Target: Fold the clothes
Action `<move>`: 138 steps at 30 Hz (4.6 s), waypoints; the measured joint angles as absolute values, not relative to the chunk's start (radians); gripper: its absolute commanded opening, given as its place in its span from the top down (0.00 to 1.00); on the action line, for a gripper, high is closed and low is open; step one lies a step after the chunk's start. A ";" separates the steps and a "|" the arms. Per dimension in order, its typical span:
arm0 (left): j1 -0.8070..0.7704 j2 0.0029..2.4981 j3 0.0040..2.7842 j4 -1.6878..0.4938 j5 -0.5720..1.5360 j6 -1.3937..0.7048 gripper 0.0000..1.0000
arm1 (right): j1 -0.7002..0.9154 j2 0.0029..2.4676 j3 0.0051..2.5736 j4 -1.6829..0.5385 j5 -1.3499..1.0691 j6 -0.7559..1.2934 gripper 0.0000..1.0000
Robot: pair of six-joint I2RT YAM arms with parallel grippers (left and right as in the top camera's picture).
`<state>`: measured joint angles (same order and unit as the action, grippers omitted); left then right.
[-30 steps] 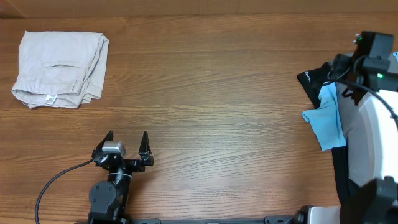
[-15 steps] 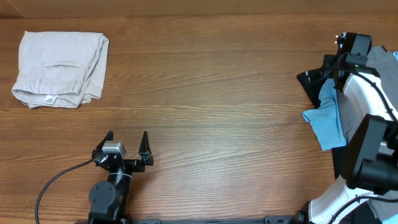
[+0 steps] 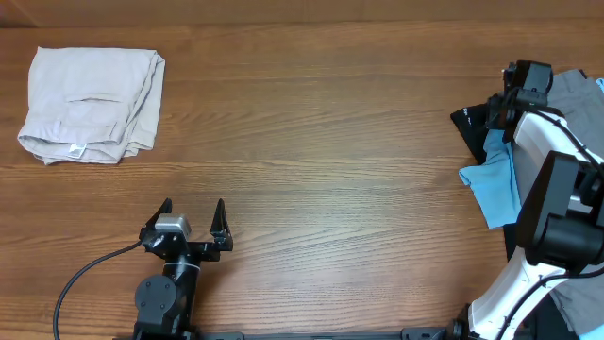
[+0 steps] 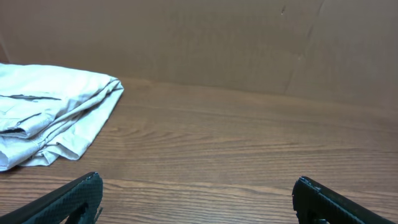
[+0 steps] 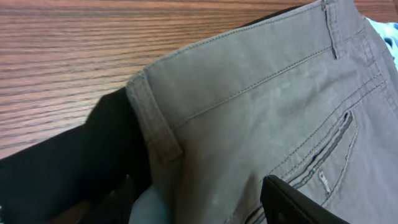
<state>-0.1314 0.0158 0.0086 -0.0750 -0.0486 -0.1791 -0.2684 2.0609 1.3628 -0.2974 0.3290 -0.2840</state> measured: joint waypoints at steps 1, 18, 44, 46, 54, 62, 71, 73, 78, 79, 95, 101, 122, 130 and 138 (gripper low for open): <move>-0.131 0.016 0.009 -0.075 -0.049 -0.179 0.00 | -0.269 2.064 1.363 -0.296 0.329 -0.285 0.30; -0.131 0.015 0.009 -0.075 -0.049 -0.179 0.00 | -0.313 2.085 1.363 -0.235 0.322 -0.291 0.65; -0.131 0.015 0.009 -0.075 -0.049 -0.179 0.00 | -0.278 1.745 1.373 -0.395 0.310 -0.191 0.96; -0.131 0.015 0.009 -0.075 -0.049 -0.179 0.00 | -0.175 1.678 1.374 -0.434 0.301 -0.180 0.96; -0.131 0.015 0.009 -0.075 -0.049 -0.179 0.00 | 0.263 1.649 1.374 -0.442 0.083 0.124 0.96; -0.131 0.015 0.009 -0.075 -0.049 -0.179 0.00 | 0.609 1.823 1.376 -0.240 -0.073 0.374 0.96; -0.131 0.015 0.009 -0.075 -0.049 -0.179 0.00 | 0.843 1.939 1.377 -0.074 -0.100 0.381 0.40; -0.131 0.015 0.009 -0.075 -0.049 -0.179 0.00 | 0.844 1.937 1.378 -0.071 -0.101 0.362 0.33; -0.131 0.015 0.009 -0.075 -0.049 -0.179 0.00 | 0.769 1.870 1.379 -0.185 -0.104 0.340 0.00; -0.131 0.015 0.009 -0.075 -0.049 -0.179 0.00 | 0.741 1.839 1.380 -0.225 -0.101 0.336 0.00; -0.131 0.015 0.009 -0.075 -0.049 -0.179 0.00 | 0.458 1.472 1.400 -1.084 -0.093 0.336 0.00; -0.131 0.015 0.009 -0.075 -0.049 -0.179 0.00 | 0.456 1.480 1.401 -1.222 -0.023 0.342 0.00; -0.131 0.015 0.009 -0.075 -0.049 -0.179 0.00 | 0.229 1.484 1.219 -1.275 -0.019 0.446 0.86; -0.131 0.015 0.008 -0.074 -0.049 -0.179 0.00 | 0.229 1.487 0.980 -1.159 -0.086 0.483 0.96; -0.131 0.015 0.008 -0.075 -0.049 -0.179 0.00 | 0.229 1.486 0.802 -1.008 -0.143 0.497 0.96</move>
<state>-0.1314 0.0151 0.0082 -0.0746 -0.0486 -0.1787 0.2287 1.4860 0.8021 -1.0084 -0.1429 0.4969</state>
